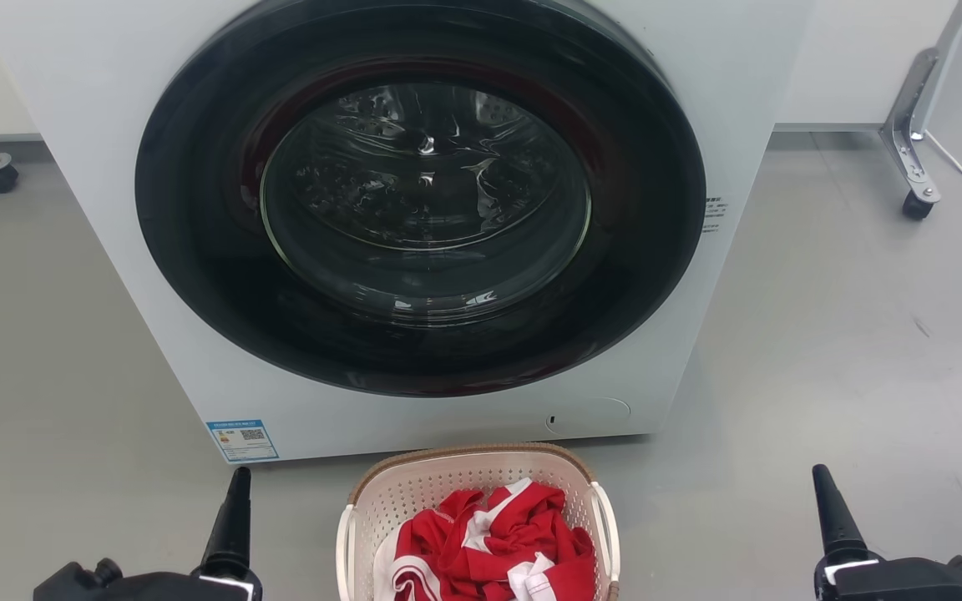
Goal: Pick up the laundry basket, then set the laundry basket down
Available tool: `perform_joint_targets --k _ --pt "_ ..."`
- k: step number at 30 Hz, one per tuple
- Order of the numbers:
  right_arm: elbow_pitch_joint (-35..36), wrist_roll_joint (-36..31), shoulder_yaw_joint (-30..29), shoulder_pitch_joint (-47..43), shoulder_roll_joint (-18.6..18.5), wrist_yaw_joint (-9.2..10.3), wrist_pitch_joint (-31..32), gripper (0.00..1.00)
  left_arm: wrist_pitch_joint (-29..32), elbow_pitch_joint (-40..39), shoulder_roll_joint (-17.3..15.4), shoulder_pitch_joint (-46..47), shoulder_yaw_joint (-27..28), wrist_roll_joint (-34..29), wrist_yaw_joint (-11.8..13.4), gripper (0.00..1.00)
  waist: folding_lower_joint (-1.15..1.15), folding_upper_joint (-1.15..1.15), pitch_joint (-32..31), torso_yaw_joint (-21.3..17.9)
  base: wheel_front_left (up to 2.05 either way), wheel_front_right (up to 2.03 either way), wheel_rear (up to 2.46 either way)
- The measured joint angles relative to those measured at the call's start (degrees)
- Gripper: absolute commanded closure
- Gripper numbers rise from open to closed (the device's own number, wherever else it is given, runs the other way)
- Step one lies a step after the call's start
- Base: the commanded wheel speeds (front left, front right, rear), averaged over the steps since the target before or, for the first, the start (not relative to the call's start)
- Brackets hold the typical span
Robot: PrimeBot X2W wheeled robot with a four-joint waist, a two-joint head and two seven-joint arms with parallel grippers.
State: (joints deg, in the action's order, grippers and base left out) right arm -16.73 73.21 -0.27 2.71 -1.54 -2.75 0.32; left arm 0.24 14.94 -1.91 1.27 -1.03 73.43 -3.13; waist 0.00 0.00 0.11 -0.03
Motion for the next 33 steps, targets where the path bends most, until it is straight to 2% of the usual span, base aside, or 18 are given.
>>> perform_joint_targets --k 15,33 --pt "1.80 -16.30 4.45 -0.01 -0.85 2.27 -3.18 0.00 -3.07 -2.66 -1.74 -0.32 -4.33 -17.89 2.47 0.00 0.00 0.00 0.10 0.01 0.00 0.00 0.00" --pt "4.11 -33.57 8.49 -0.02 -1.20 4.82 -7.01 0.00 -7.01 -6.00 -2.30 -0.69 -7.40 -37.10 5.16 0.00 0.00 0.00 0.20 0.01 0.00 0.00 0.00"
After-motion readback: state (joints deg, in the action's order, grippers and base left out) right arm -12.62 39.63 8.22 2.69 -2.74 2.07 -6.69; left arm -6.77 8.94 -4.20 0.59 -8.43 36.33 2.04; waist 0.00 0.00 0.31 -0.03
